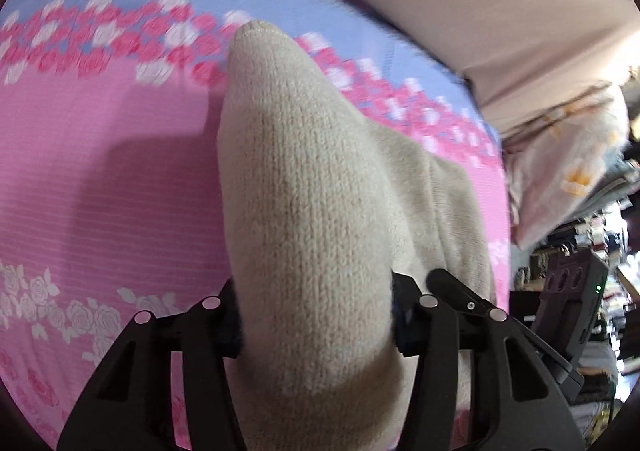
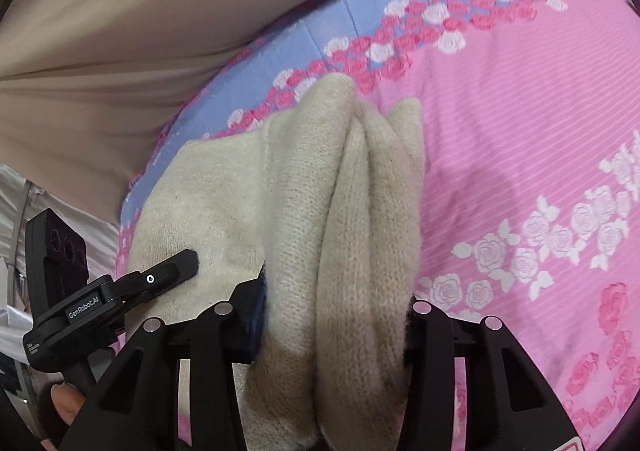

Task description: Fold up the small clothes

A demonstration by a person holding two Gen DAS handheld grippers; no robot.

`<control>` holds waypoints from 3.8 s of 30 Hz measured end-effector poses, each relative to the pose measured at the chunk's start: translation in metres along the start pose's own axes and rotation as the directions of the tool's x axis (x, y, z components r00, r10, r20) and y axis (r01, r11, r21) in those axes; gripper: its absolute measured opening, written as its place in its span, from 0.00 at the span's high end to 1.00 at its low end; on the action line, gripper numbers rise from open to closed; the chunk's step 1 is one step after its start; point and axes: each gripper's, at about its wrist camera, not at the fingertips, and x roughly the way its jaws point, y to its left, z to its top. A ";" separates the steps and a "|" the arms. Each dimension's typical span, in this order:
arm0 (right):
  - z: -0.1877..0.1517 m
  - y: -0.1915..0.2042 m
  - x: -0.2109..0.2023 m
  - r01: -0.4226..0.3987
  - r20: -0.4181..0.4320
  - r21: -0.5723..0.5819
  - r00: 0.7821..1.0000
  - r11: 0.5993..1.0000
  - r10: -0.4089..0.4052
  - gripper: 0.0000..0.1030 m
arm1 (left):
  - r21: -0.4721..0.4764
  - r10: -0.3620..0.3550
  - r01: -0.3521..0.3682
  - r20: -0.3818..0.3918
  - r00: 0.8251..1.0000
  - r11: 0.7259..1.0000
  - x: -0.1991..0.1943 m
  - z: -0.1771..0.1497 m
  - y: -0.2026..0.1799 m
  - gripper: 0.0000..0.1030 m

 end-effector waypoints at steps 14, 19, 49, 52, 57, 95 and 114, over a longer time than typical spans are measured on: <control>0.007 0.105 -0.135 -0.046 0.256 -0.194 0.962 0.980 0.096 0.57 | 0.211 -0.124 0.081 0.203 0.971 0.974 -0.149 0.014 -0.068 0.51; 0.005 0.160 -0.140 -0.092 0.273 -0.268 0.947 0.959 0.167 0.57 | 0.225 -0.108 0.041 0.293 0.950 0.973 -0.208 0.020 -0.053 0.51; -0.063 0.292 0.123 -0.015 0.011 -0.300 1.000 0.954 0.019 0.41 | -0.019 0.167 -0.168 0.247 0.955 0.986 -0.237 0.040 0.267 0.37; -0.077 0.252 0.142 0.063 -0.056 -0.202 0.996 0.977 -0.076 0.46 | -0.147 0.252 -0.229 0.166 0.953 0.962 -0.199 0.016 0.329 0.48; -0.094 0.298 0.107 0.000 -0.007 -0.355 1.000 0.935 -0.003 0.52 | -0.184 0.184 -0.135 0.279 0.942 0.973 -0.243 -0.009 0.334 0.46; -0.212 0.340 0.094 0.190 0.171 -0.447 0.977 0.874 -0.125 0.05 | -0.084 0.446 -0.450 0.386 0.808 0.889 -0.257 -0.091 0.259 0.05; -0.225 0.340 0.091 0.197 0.168 -0.468 0.977 0.862 -0.132 0.05 | -0.083 0.563 -0.573 0.345 0.751 0.815 -0.247 -0.100 0.255 0.05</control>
